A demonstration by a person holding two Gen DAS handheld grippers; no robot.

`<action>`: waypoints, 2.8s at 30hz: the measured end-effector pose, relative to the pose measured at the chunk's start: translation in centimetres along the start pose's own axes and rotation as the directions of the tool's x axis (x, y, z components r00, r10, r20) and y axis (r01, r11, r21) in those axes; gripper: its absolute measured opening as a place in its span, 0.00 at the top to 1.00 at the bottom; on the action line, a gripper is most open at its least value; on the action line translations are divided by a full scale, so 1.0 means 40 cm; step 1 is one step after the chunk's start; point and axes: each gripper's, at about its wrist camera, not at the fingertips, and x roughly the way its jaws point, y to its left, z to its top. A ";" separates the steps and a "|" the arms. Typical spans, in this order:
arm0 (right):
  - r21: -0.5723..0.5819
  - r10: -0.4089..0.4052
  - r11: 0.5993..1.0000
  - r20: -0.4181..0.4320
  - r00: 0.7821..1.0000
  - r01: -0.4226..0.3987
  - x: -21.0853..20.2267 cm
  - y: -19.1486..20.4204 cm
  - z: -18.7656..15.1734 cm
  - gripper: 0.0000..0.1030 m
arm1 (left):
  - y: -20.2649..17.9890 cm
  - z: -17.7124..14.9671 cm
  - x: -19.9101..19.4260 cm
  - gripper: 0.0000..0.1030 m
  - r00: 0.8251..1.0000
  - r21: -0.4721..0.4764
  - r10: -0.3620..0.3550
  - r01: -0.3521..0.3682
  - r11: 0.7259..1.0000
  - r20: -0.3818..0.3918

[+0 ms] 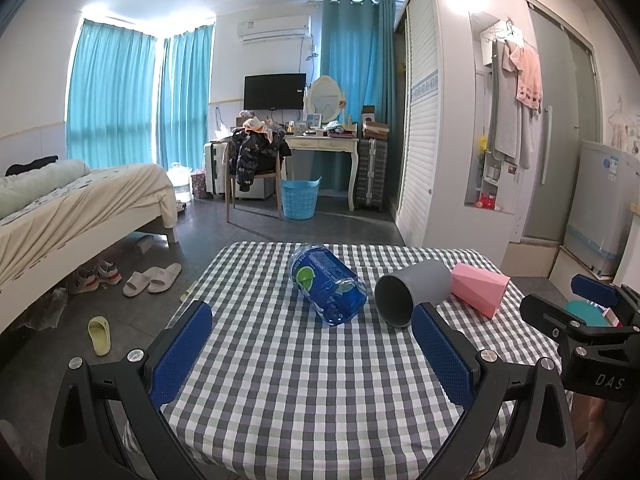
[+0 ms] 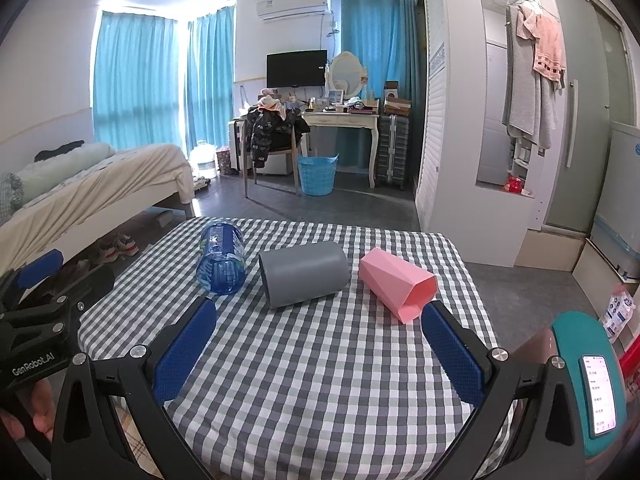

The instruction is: Flip cup upside down

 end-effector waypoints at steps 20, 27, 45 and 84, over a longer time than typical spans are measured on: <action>-0.097 0.079 0.991 -0.081 0.994 -0.087 0.183 -0.198 0.084 0.00 | -0.094 0.042 0.176 0.00 0.993 -0.020 0.073 -0.075 0.997 -0.090; -0.175 0.071 0.978 -0.232 0.970 -0.114 0.387 -0.271 0.090 0.00 | -0.095 0.037 0.268 0.00 0.983 0.014 0.119 -0.118 0.993 -0.139; -0.093 0.086 0.986 -0.423 0.902 -0.138 0.494 -0.289 -0.004 0.30 | -0.074 0.008 0.315 0.00 0.981 0.006 0.091 -0.091 0.996 -0.170; 0.074 0.044 0.997 -0.283 0.958 -0.024 0.116 0.003 -0.001 0.17 | 0.036 0.013 0.190 0.00 0.976 -0.061 -0.067 0.056 0.997 -0.207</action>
